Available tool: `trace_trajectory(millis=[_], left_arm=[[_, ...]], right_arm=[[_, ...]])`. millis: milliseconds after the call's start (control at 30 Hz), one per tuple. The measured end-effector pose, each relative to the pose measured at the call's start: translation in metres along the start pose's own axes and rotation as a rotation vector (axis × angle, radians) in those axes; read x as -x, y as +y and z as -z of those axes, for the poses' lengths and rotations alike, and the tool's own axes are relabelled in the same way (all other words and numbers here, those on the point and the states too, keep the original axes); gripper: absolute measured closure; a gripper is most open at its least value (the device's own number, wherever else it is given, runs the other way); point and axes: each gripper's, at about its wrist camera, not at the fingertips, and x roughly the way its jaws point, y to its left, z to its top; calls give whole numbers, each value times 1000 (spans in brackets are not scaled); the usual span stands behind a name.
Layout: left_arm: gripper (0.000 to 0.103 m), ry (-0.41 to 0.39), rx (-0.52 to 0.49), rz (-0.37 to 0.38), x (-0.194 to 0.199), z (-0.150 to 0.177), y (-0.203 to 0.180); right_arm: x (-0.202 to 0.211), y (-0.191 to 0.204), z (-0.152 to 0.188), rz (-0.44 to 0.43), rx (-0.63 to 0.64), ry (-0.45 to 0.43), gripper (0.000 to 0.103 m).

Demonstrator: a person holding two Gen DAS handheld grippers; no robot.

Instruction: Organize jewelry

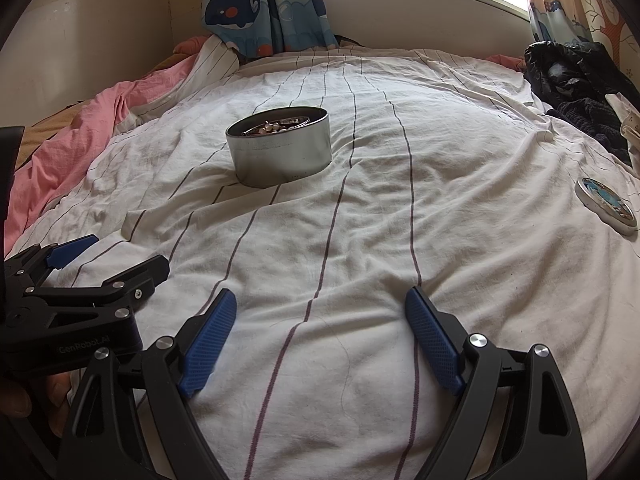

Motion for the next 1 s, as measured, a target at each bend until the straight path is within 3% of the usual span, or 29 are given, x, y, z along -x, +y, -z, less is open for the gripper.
trace_trajectory(millis=[1000], left_arm=[[7, -9, -5, -1, 2, 3, 0]], right_arm=[[0, 0, 0, 1, 1, 1, 20]])
